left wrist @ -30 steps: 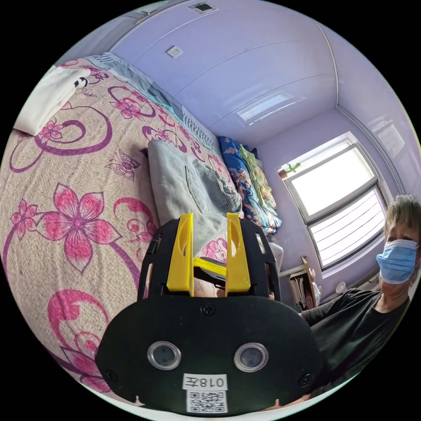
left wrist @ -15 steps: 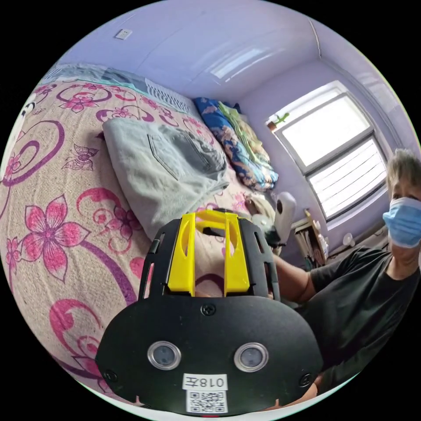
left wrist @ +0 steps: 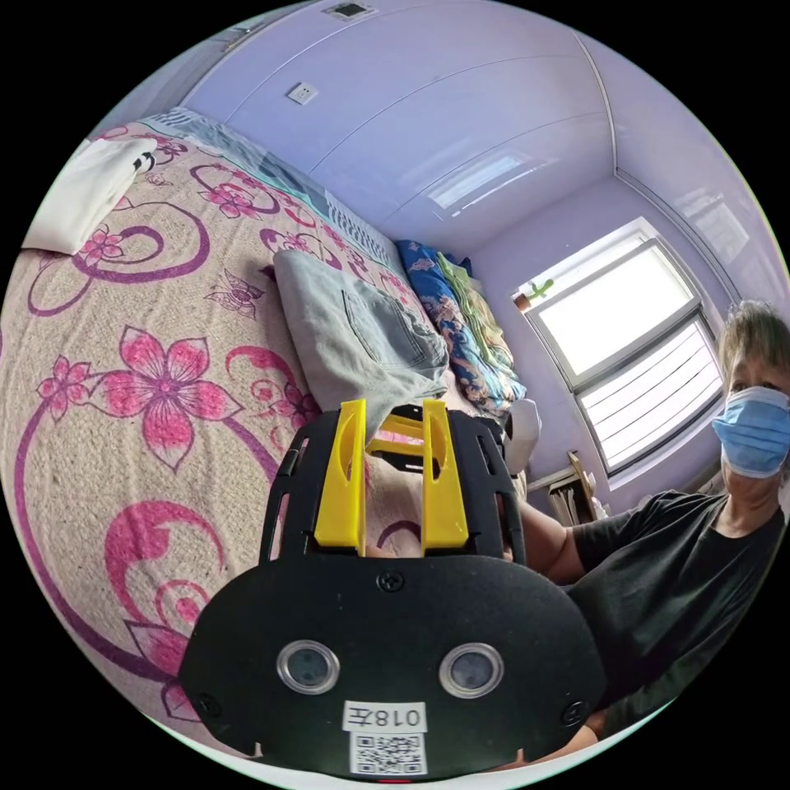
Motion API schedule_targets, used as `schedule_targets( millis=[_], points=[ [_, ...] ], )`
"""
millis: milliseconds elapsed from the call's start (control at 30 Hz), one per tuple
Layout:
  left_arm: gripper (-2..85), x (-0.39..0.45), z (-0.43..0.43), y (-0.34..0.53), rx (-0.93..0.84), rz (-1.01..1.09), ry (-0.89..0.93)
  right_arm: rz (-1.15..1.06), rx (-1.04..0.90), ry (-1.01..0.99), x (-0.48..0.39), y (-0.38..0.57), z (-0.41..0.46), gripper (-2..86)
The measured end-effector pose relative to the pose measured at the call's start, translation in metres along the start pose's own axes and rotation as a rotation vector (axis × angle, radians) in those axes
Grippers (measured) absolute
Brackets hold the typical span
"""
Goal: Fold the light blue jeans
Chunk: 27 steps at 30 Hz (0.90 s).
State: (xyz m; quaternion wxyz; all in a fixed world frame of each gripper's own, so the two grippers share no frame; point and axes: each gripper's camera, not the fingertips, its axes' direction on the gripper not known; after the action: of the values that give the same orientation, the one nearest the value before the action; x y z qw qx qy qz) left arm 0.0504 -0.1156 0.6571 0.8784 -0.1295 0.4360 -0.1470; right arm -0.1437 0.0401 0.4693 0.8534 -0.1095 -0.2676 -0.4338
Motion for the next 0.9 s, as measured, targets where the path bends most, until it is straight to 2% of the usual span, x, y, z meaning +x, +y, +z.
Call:
schedule_targets(
  millis=[100,167,233,333,367,433,500,633,700,800,833,900],
  points=[
    [10.6,-0.012,0.002,0.002,0.016,-0.024,0.021,0.005,-0.001,-0.080,0.009,-0.008,0.010,3.7],
    [10.7,-0.015,0.003,0.001,0.029,-0.025,0.029,0.099,0.061,-0.225,0.022,-0.009,0.001,2.0],
    [10.7,-0.018,0.006,-0.002,0.033,-0.021,0.028,0.218,0.101,-0.250,0.026,-0.008,-0.008,1.7],
    [10.7,-0.023,0.018,-0.016,0.043,-0.021,0.055,0.318,0.072,-0.222,0.020,-0.006,0.000,2.7],
    [10.8,-0.022,0.026,-0.025,0.044,-0.010,0.069,0.409,0.093,-0.270,0.026,-0.001,0.003,4.4],
    [10.9,-0.015,0.041,-0.042,0.032,0.016,0.080,0.456,0.115,-0.390,0.030,0.004,0.000,7.5],
    [11.1,-0.005,0.064,-0.070,0.014,0.063,0.089,0.399,0.077,-0.474,0.020,0.003,-0.005,8.0],
    [11.2,0.008,0.095,-0.120,0.031,0.132,0.093,0.454,0.271,-0.027,0.048,0.024,-0.067,5.5],
    [11.2,0.009,0.132,-0.149,-0.018,0.142,0.088,0.454,0.279,0.112,0.090,0.021,-0.081,5.6],
    [11.1,-0.002,0.192,-0.161,-0.159,0.115,0.057,0.448,0.187,0.244,0.168,0.008,-0.069,6.1],
    [11.1,-0.005,0.202,-0.160,-0.187,0.111,0.026,0.440,0.097,0.257,0.195,0.006,-0.050,6.3],
    [10.3,-0.021,0.231,-0.145,-0.283,0.100,-0.135,0.431,-0.035,0.248,0.225,0.014,-0.020,6.0]
  ],
)
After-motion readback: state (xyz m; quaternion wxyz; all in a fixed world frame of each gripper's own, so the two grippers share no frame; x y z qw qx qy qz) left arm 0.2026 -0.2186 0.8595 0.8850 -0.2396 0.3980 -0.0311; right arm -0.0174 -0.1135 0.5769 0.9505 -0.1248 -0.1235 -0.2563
